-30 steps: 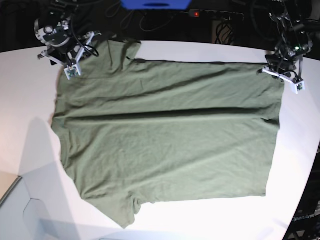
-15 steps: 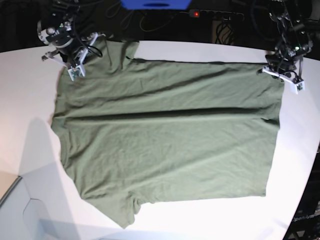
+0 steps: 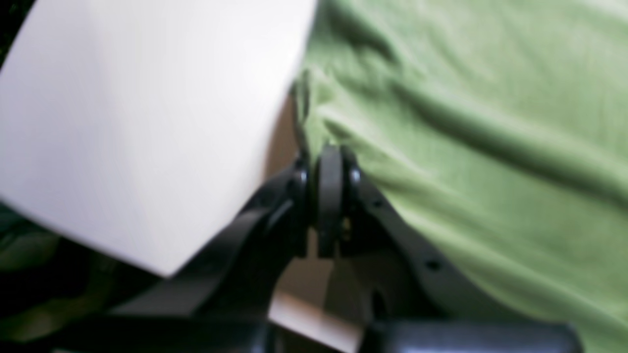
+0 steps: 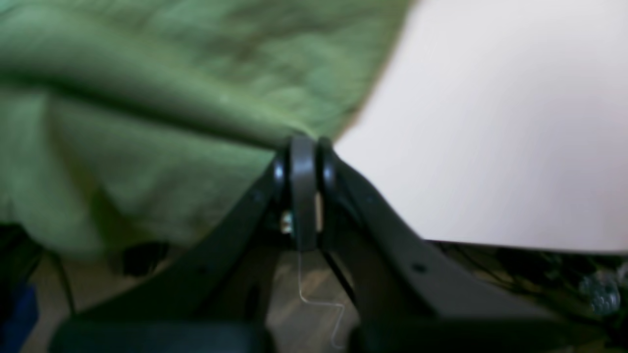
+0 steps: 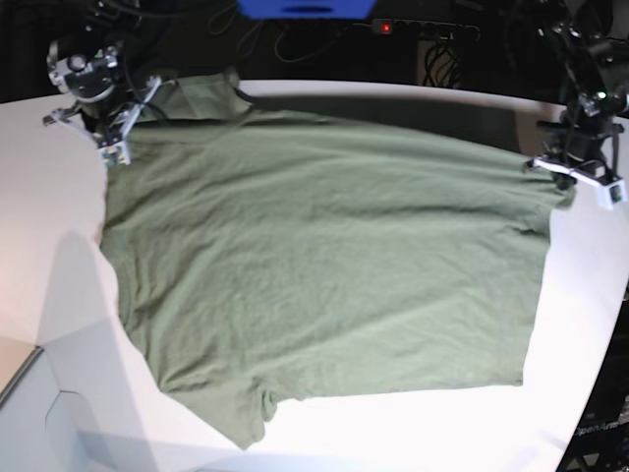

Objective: Layout the t-shirt on the table in an organized manner, then fold the t-shirt properly
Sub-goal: 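Regrasp the shirt edge with the right gripper near the shoulder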

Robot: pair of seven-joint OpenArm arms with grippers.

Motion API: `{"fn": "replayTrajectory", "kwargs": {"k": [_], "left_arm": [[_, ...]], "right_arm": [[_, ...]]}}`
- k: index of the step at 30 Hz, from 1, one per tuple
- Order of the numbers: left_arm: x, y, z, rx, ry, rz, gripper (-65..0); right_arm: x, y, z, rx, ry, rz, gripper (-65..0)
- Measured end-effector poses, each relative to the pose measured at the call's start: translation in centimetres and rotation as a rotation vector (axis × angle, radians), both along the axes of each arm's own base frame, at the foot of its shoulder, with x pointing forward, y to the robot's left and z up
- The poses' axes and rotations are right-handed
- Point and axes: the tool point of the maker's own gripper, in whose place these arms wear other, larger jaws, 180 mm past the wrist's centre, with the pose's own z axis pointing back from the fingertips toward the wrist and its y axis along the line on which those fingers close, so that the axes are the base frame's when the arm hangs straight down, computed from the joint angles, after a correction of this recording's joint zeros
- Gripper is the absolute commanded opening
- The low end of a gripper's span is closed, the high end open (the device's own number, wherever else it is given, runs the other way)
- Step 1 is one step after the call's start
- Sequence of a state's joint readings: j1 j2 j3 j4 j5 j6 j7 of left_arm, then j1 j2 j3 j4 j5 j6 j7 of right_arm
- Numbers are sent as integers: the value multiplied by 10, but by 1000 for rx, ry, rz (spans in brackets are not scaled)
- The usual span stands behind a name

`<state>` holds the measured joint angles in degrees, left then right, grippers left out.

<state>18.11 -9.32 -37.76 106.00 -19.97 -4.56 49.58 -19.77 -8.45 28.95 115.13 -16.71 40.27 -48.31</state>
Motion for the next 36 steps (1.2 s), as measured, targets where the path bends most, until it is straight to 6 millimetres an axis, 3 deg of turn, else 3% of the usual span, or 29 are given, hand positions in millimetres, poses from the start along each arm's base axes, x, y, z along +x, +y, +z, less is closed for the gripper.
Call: {"fn": "replayTrajectory", "kwargs": {"k": [4, 9, 19, 24, 28, 32, 34, 36], "left_arm": [[-6, 14, 6, 6, -19, 55, -650], [-5, 17, 9, 21, -27, 63, -650], [6, 17, 16, 15, -61, 64, -650], [4, 18, 8, 3, -38, 72, -650], [5, 21, 2, -1, -25, 84, -650], [6, 20, 2, -5, -28, 83, -650], [6, 20, 2, -6, -28, 83, -650], [6, 20, 2, -7, -28, 83, -650]], "right_arm": [[16, -16, 14, -6, -71, -56, -650], [14, -25, 15, -37, -55, -70, -650], [36, -11, 22, -13, -103, -34, -650], [20, 24, 3, 26, -27, 62, -645], [22, 56, -2, 70, -20, 150, -492], [13, 60, -8, 62, 53, 155, -329], [10, 59, -10, 46, 84, 154, -283], [12, 66, -10, 57, 83, 172, -280]]}}
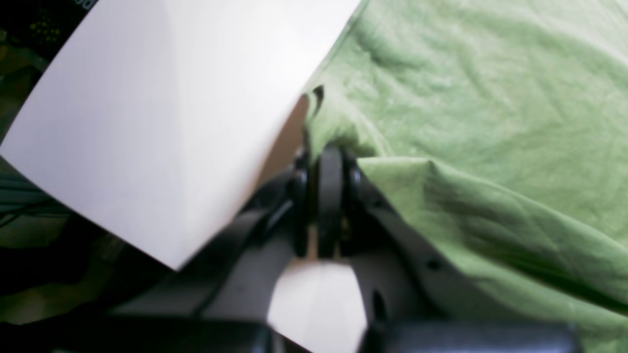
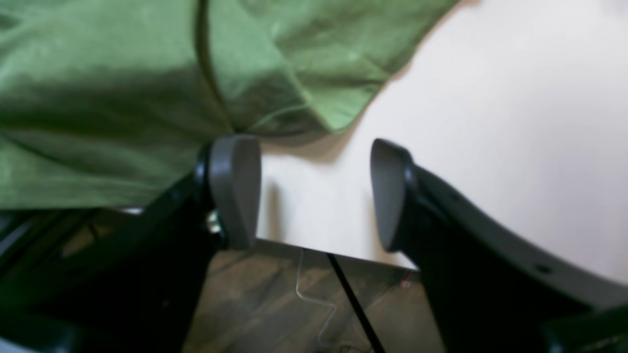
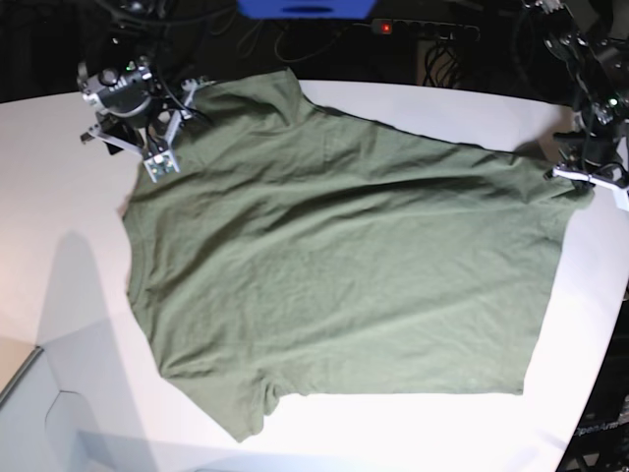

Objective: Layout the t-shirt on the table in an organized manner, then fold the t-shirt properly
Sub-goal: 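Regrasp the shirt edge with the right gripper near the shoulder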

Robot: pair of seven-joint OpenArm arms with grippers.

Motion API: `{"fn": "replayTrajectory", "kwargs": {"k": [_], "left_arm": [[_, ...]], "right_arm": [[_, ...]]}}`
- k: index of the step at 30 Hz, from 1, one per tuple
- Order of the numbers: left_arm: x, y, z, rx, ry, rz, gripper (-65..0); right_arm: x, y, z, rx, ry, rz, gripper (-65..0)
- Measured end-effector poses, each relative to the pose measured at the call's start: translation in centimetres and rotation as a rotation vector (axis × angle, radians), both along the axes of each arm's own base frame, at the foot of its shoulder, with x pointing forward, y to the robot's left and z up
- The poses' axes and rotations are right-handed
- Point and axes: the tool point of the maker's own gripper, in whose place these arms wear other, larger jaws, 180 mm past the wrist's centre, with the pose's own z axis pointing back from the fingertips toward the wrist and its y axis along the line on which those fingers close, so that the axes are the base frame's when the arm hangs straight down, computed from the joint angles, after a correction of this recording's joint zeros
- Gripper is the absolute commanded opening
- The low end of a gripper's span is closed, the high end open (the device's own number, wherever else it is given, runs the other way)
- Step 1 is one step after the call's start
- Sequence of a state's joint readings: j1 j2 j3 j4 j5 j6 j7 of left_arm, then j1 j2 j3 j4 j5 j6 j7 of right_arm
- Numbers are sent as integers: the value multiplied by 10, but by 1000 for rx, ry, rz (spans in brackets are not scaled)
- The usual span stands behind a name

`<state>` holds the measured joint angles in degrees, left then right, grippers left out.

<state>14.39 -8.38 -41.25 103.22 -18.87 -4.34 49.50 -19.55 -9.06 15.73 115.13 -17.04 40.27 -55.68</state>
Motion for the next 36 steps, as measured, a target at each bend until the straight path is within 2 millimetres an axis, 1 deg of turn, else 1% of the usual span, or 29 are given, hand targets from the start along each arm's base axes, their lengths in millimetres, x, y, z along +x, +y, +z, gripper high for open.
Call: {"fn": "replayTrajectory", "kwargs": {"k": [4, 6, 8, 11, 17, 19, 32, 36], "left_arm": [[0, 0, 0, 1, 0, 0, -650], [0, 0, -1, -1, 1, 1, -650], [-2, 1, -6, -8, 12, 6, -650], [-2, 2, -14, -26, 28, 13, -650], [-3, 4, -17, -29, 36, 16, -650], [-3, 4, -17, -29, 36, 16, -650], [-3, 4, -17, -29, 36, 16, -650], [-2, 4, -16, -27, 34, 16, -650]], "right_arm": [[1, 4, 0, 22, -7, 4, -281], [4, 13, 2, 76, -25, 7, -281], [7, 20, 3, 113, -41, 13, -281], [7, 23, 3, 131, -36, 11, -281], [14, 37, 9, 220, -41, 12, -281], [12, 37, 7, 221, -27, 10, -281], [11, 38, 6, 222, -25, 11, -282], [11, 51, 6, 235, -18, 52, -283]]}}
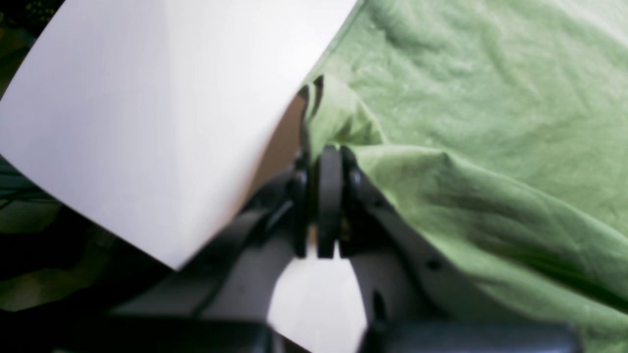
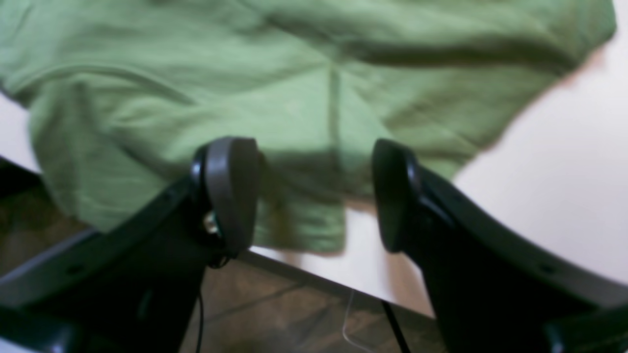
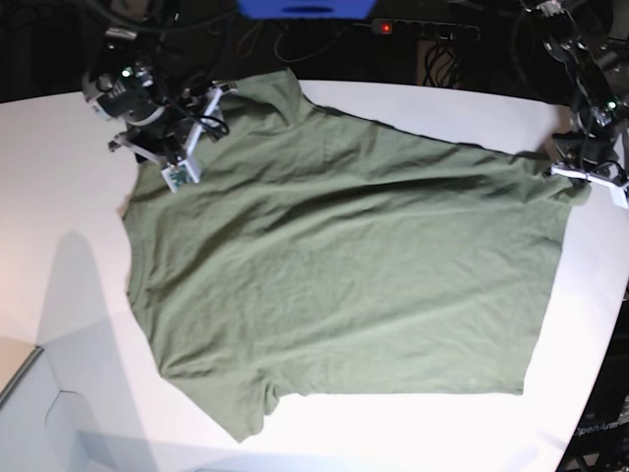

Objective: Layout the t-shirt on the table in an organized manner, then fold the t-shirt properly
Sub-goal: 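Regrasp the shirt edge with the right gripper near the shoulder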

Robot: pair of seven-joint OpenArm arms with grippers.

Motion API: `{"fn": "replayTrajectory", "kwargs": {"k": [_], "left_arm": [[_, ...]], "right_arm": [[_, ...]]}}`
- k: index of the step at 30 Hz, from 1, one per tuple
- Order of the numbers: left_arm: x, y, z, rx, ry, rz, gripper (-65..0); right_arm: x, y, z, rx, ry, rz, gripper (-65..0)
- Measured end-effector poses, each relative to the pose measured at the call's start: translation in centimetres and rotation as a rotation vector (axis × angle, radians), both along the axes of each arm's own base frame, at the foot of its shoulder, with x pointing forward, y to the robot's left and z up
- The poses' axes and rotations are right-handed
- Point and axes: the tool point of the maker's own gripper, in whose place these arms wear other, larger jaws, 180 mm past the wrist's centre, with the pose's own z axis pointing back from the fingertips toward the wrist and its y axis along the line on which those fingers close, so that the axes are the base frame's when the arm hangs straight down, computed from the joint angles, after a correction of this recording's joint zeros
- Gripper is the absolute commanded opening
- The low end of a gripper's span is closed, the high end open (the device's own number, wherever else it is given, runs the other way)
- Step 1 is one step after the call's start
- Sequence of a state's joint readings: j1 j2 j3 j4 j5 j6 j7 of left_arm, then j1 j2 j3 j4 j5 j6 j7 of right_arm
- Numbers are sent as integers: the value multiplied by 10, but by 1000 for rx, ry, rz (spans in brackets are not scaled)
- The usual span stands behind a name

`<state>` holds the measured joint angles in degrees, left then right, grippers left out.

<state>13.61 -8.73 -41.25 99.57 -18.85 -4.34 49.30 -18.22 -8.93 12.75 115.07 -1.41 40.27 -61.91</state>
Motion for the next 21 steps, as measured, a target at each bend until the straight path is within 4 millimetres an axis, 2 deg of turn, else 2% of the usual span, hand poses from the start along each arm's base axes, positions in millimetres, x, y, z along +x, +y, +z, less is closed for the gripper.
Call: {"fn": "replayTrajectory", "kwargs": {"k": [3, 7, 11, 16, 21], "left_arm": [[0, 0, 0, 0, 0, 0, -650], [0, 0, 0, 0, 0, 0, -650], [0, 0, 0, 0, 0, 0, -650], [0, 0, 0, 0, 0, 0, -650], [0, 1, 0, 1, -2, 2, -650]], "right_arm": [[-3, 10, -1, 12, 5, 29, -308], [-3, 17, -1, 21, 6, 50, -409], [-6, 19, -10, 29, 34, 51, -490], [-6, 18, -11, 29, 37, 49, -642], [-1, 12, -9, 25, 23, 27, -650]]}}
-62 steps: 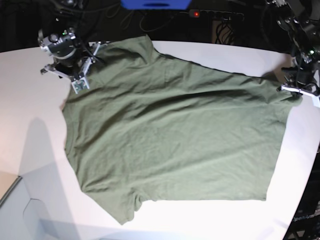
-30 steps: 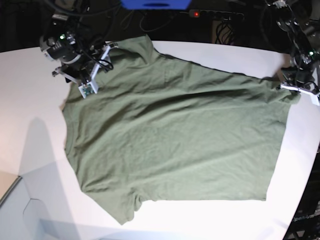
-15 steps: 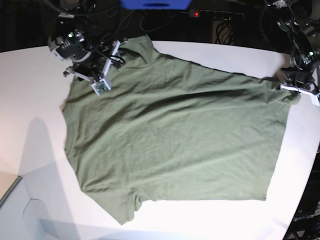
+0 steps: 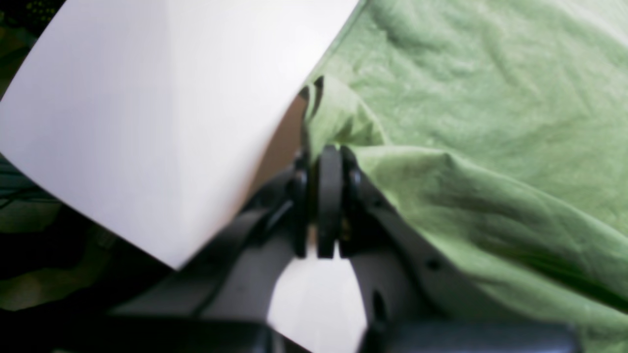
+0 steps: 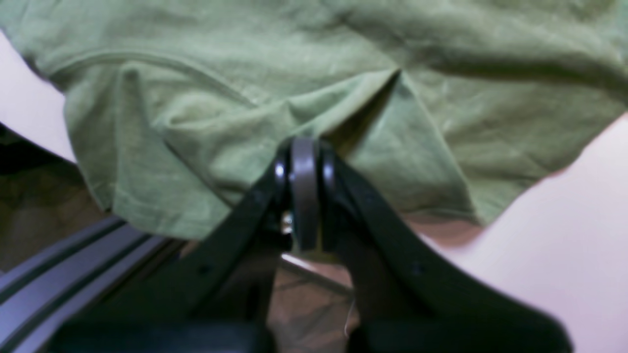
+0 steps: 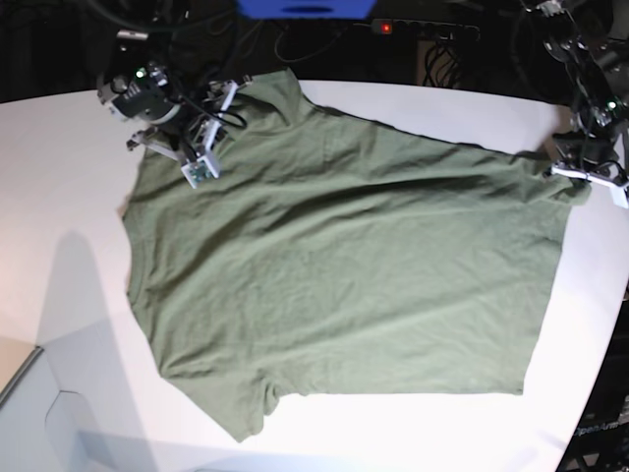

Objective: Layout the t-shirt on the table in an organized manner, then fold the t-shirt properly
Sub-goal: 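Regrasp the shirt edge with the right gripper near the shoulder, then lift the shirt edge with both grippers and fold it over the shirt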

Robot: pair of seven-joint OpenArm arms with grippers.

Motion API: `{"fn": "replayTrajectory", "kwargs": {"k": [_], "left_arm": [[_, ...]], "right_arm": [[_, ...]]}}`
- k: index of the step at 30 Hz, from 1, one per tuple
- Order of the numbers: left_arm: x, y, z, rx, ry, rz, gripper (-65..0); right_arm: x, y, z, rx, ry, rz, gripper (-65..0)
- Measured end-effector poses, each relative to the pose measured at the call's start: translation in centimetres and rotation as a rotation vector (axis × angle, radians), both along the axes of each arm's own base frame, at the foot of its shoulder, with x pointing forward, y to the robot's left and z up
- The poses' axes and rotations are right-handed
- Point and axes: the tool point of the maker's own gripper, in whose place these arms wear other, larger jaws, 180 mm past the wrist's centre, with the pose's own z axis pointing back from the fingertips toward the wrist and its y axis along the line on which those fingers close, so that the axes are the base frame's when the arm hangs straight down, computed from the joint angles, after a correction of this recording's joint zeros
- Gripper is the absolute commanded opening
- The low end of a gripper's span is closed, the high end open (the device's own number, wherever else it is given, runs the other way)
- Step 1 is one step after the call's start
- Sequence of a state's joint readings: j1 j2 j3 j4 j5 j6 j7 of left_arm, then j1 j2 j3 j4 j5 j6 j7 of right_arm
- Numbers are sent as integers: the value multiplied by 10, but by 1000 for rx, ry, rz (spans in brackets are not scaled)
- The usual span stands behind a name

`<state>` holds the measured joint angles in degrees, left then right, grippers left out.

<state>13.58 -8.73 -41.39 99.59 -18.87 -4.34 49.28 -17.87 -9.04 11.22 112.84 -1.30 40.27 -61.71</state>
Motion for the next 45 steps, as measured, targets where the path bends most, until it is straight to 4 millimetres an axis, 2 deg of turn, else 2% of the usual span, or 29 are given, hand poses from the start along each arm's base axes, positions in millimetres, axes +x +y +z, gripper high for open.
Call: {"fn": "replayTrajectory", "kwargs": {"k": [7, 11, 15, 23, 26, 31, 35, 42, 45], "left_arm": [[7, 0, 11, 9, -31, -3, -650], [11, -4, 19, 17, -55, -12, -650], [11, -4, 21, 18, -58, -14, -650], [21, -4, 28, 17, -87, -13, -650], [26, -4, 30, 15, -99, -11, -650], [24, -1, 4, -31, -38, 12, -650], [35, 1, 3, -47, -59, 17, -650], [47, 5, -6, -58, -34, 8, -650], [50, 1, -17, -57, 10, -31, -650]], "right_arm": [[17, -64, 13, -66, -52, -194, -650], [29, -80, 30, -39, -126, -259, -650], [25, -91, 32, -12, -133, -311, -650], [32, -87, 37, 25, -163, -312, -650], [41, -87, 43, 30, -186, -313, -650], [58, -87, 53, 34, -228, -313, -650], [72, -86, 62, 46, -263, -312, -650], [82, -80, 49, 87, -231, -311, -650], [88, -78, 44, 104, -221, -310, -650]]}}
